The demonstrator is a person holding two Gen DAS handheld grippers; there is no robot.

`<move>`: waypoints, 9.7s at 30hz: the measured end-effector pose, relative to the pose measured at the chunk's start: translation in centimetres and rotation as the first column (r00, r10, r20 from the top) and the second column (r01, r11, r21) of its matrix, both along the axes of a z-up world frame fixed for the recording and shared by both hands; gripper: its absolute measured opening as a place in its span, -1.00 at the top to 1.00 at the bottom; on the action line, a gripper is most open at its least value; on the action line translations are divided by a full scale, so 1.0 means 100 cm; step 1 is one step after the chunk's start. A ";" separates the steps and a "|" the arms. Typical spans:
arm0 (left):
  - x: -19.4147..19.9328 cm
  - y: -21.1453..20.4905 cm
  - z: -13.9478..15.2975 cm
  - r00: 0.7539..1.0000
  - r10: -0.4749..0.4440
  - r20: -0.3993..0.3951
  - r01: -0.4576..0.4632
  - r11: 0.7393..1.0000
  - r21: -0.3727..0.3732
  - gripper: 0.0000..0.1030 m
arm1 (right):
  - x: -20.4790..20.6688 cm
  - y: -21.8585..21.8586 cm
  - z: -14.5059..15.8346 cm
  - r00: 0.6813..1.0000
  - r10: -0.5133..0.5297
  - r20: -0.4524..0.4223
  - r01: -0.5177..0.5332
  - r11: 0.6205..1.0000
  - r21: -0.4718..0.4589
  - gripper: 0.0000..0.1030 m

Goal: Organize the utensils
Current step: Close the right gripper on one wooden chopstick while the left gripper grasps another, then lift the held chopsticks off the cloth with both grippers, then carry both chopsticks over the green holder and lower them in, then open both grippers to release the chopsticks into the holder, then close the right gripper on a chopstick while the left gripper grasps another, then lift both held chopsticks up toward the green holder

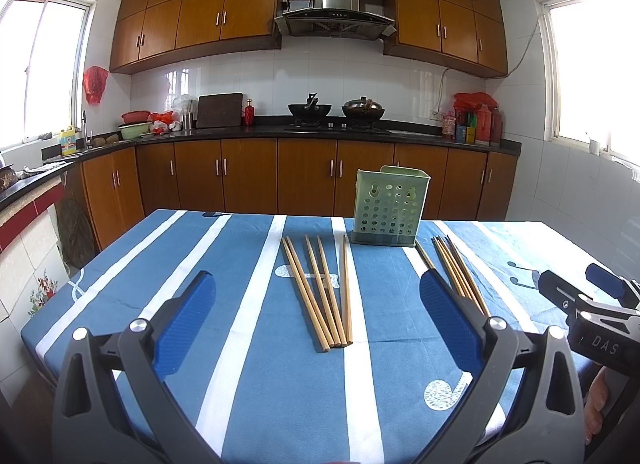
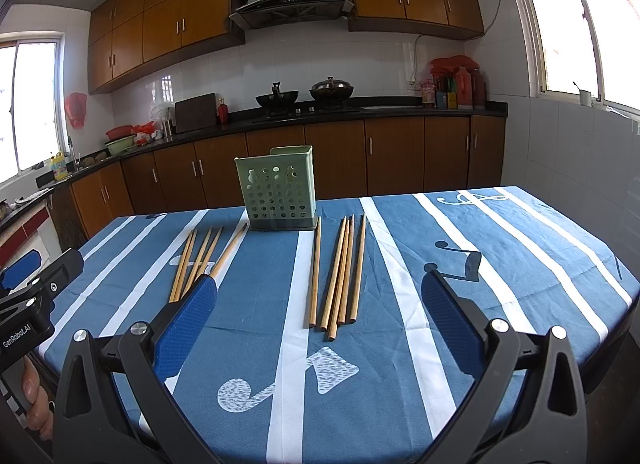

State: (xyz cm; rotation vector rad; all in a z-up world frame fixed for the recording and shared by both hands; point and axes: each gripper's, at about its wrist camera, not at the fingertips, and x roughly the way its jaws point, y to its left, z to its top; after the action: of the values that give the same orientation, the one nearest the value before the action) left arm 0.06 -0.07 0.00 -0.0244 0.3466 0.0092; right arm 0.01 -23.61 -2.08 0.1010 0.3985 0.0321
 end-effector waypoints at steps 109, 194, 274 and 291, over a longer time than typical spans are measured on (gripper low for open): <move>0.190 0.079 -0.065 0.901 0.014 -0.433 -0.021 1.000 -0.011 0.85 | 0.154 -0.086 -0.040 0.946 -0.082 -0.313 0.107 0.992 0.065 0.85; 0.257 -0.001 0.129 0.988 -0.151 -0.031 0.146 0.981 -0.127 0.30 | 0.199 -0.047 0.124 0.990 -0.002 0.142 -0.017 0.991 0.133 0.10; 0.222 0.086 -0.103 0.845 0.053 -0.532 -0.073 0.997 -0.017 0.82 | 0.192 -0.068 -0.085 0.889 -0.080 -0.451 0.086 0.996 -0.006 0.84; 0.221 0.085 -0.104 0.853 0.035 -0.521 -0.063 0.997 -0.036 0.79 | 0.191 -0.071 -0.085 0.890 -0.073 -0.451 0.086 0.996 0.008 0.84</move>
State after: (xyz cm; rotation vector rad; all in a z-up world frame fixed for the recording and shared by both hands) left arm 22.18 8.48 -10.36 -0.0835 0.8930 0.0588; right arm 19.13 -30.66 -10.60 0.1529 0.8602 -0.0687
